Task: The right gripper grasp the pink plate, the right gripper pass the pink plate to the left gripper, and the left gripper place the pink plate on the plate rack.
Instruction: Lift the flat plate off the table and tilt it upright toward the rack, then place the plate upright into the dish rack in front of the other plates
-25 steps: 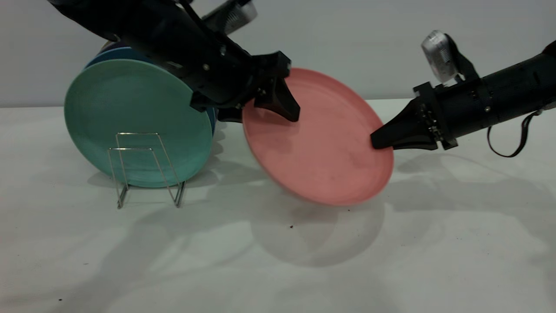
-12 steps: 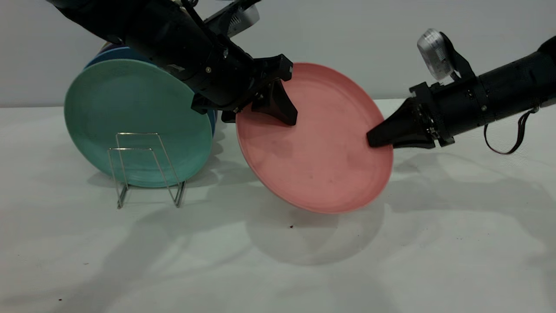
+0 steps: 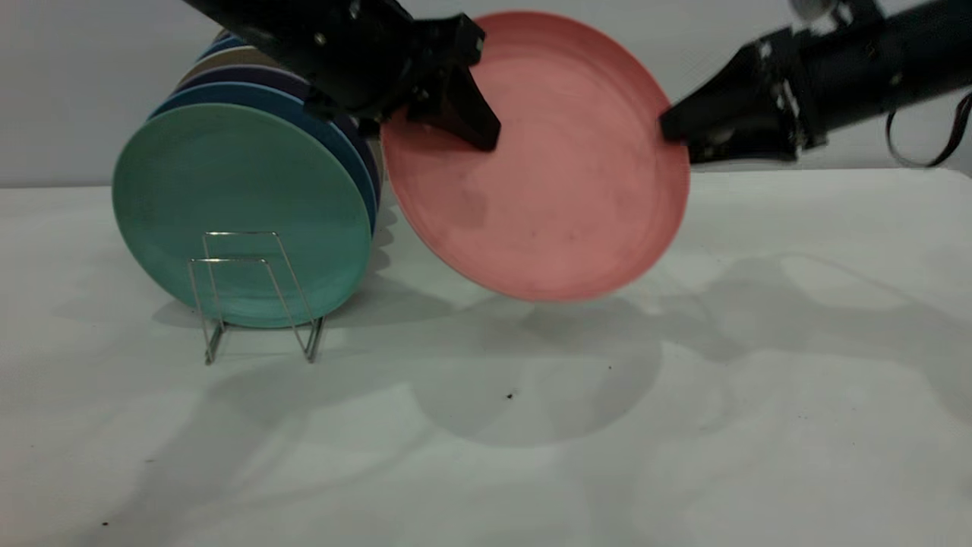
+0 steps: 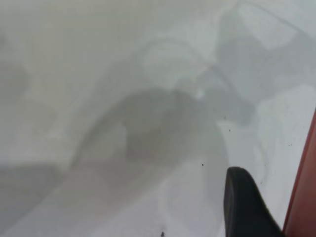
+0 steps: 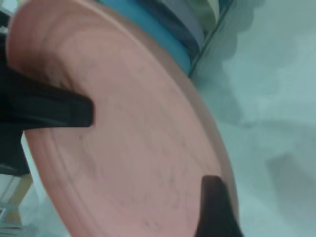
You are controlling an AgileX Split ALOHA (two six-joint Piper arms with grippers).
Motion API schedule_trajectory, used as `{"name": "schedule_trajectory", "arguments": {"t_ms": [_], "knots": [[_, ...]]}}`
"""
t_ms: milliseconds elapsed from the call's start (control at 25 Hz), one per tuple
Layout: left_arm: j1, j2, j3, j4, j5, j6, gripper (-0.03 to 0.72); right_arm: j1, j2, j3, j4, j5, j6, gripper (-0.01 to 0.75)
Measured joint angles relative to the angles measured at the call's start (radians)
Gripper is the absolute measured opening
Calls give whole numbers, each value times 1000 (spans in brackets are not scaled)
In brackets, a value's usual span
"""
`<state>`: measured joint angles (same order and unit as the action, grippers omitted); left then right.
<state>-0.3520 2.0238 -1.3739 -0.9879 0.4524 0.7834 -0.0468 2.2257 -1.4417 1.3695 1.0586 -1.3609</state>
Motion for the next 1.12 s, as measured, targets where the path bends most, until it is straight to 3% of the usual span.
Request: {"name": "schedule_trajectory", "arguments": {"t_ms": [280, 720, 880, 1120], "knots": [[4, -64, 0, 90, 77, 47, 311, -15, -47, 0, 2, 7, 18, 506], [51, -266, 0, 503, 110, 73, 311, -134, -277, 0, -19, 104, 93, 506], [106, -353, 0, 716, 119, 194, 311, -148, -443, 0, -175, 117, 187, 474], [157, -429, 0, 887, 131, 499, 311, -82, -712, 22, -496, 146, 424, 351]]}}
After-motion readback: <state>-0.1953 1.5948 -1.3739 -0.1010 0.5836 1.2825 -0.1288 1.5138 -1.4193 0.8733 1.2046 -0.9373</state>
